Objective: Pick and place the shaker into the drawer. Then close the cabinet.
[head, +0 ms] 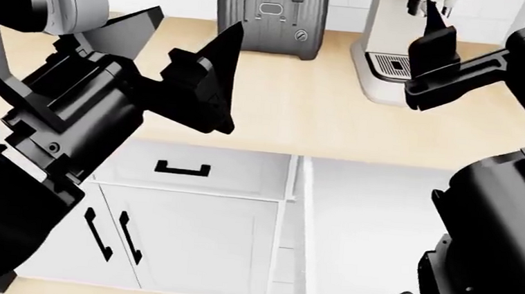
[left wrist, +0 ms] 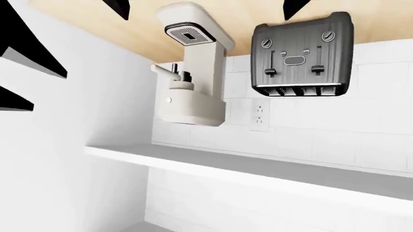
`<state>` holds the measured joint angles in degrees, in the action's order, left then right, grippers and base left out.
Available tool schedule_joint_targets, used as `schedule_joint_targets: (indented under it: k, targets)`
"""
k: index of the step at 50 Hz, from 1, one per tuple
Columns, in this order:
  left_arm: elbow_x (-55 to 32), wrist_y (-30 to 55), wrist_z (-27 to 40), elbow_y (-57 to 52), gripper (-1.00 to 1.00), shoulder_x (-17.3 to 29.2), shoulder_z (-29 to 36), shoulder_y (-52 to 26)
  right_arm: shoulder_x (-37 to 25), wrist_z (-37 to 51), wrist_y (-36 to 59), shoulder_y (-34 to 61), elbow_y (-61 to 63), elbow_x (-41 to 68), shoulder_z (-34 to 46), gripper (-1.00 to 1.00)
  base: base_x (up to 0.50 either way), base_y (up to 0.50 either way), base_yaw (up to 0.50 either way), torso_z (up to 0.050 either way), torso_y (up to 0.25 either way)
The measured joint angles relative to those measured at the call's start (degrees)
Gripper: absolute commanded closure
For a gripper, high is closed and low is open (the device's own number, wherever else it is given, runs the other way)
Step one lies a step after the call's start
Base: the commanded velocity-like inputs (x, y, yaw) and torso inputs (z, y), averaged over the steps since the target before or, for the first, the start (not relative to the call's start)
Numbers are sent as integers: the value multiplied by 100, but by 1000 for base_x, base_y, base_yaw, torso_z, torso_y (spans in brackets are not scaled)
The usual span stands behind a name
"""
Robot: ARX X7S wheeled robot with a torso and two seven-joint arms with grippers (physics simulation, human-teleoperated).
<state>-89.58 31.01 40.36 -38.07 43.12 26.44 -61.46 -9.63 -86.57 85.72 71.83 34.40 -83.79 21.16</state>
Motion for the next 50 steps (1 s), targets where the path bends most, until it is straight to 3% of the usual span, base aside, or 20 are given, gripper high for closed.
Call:
schedule_joint_targets:
  k: [16,50]
  targets:
    - [46,-33,-23,13,-100,-10,23,103,84,601,-179,-141,27,127,-205,-100,-51,498,0,0,0]
    - [153,-71,-103,47,-100,-46,76,226,104,1011,-375,-454,-73,66,-340,-100,-61,498,0,0,0]
